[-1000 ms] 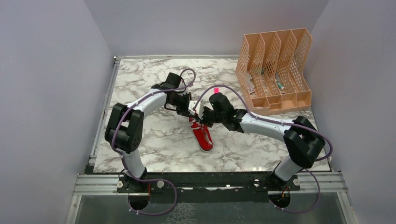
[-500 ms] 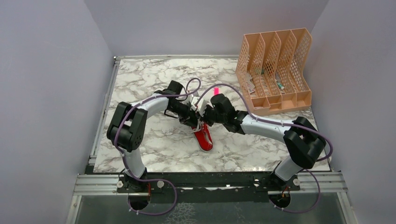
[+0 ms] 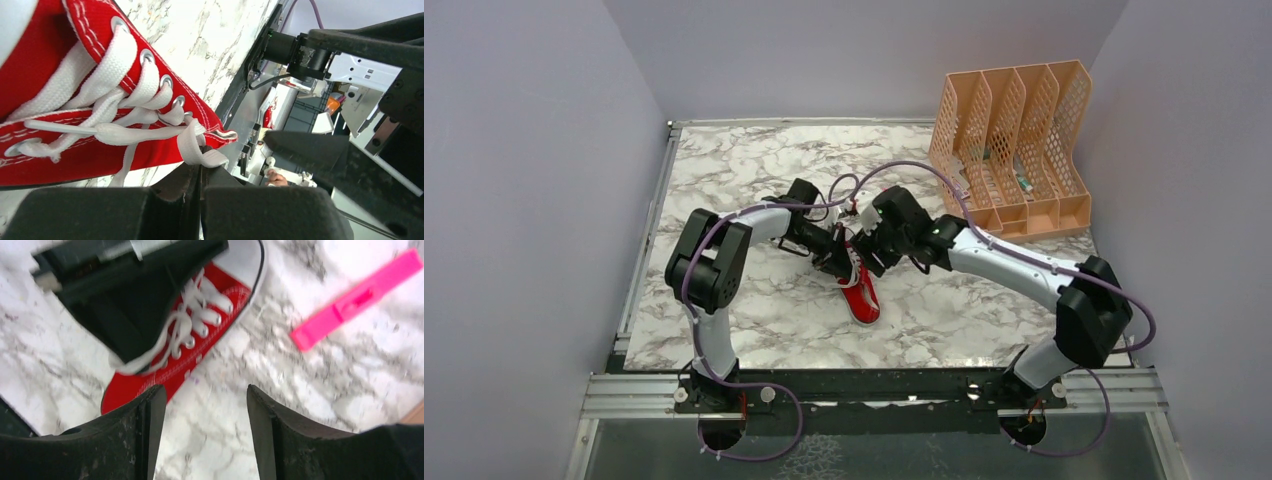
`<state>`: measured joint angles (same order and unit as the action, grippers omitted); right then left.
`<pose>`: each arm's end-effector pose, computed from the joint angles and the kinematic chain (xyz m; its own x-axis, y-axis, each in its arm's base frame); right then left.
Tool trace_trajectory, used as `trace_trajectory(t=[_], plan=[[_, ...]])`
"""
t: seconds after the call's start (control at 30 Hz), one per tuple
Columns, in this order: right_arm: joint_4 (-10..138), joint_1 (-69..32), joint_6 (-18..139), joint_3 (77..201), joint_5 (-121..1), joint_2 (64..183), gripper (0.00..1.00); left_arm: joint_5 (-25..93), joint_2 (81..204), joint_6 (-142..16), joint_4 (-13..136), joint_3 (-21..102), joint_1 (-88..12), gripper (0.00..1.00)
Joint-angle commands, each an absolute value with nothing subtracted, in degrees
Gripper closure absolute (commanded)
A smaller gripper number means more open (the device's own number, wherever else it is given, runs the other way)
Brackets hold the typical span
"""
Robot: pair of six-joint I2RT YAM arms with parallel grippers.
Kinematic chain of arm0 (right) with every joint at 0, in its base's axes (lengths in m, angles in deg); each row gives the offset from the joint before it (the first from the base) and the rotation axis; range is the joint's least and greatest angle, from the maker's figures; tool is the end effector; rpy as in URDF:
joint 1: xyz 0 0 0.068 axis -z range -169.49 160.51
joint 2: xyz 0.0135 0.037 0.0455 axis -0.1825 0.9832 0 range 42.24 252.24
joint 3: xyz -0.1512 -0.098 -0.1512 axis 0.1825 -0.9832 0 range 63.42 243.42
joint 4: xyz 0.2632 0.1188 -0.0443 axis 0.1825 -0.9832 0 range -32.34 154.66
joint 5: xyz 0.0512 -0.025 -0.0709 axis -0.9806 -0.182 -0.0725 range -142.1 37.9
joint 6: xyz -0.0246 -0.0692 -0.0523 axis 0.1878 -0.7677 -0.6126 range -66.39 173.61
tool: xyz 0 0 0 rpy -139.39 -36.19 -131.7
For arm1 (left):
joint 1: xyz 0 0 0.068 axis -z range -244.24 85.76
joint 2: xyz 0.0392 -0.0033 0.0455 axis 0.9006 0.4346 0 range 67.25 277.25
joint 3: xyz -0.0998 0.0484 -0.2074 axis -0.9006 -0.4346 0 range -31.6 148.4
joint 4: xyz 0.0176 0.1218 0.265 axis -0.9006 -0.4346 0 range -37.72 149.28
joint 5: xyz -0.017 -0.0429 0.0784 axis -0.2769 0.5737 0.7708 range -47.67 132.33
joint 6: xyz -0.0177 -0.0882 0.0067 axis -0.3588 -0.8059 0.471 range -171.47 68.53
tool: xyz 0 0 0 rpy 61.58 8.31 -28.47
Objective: Tie the shoes
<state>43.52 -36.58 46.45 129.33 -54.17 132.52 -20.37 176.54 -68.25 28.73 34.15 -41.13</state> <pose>0.2749 0.3001 0.1684 -0.3885 -0.6009 -0.6986 -0.8039 0.5916 -0.0617 0.3096 -0.2102 0.0714 -0.9635 0.2672 -0.0158 0.1316 0.4213 -0.8973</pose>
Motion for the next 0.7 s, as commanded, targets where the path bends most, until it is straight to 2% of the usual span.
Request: trace_trajectory(t=[0.0,0.07,0.17,0.23,0.27,0.43,0.57,0.67], plan=[[32.23,-35.24,46.82,127.48,-56.01,126.2,0.39,-23.42,177.56,-66.77,29.75,35.19,-40.79,0.98],[39.04,-35.17,37.18,119.58,-61.6,120.6,0.49,-23.78,177.73,-66.68,29.8,35.28,-40.77,0.97],[60.18,-35.27,19.26,103.46,-71.2,107.95,0.48,-23.77,178.32,-67.01,29.78,35.35,-40.73,0.97],[72.75,-35.19,8.43,95.58,-79.09,103.64,0.45,-24.18,178.79,-67.45,29.72,35.49,-40.77,0.98],[75.91,-35.18,5.76,94.5,-81.05,104.2,0.44,-24.49,178.94,-67.46,29.71,35.61,-40.81,0.98],[70.26,-35.18,3.02,101.12,-86.54,113.55,0.51,-25.36,178.26,-67.63,29.71,35.71,-40.82,0.98],[80.74,-35.12,5.79,98.18,-86.88,115.63,0.48,-25.3,177.73,-68.22,29.66,35.89,-40.86,0.98],[79.23,-35.19,3.36,99.44,-87.46,118.48,0.47,-25.26,177.86,-68.59,29.66,36.21,-40.82,0.97]])
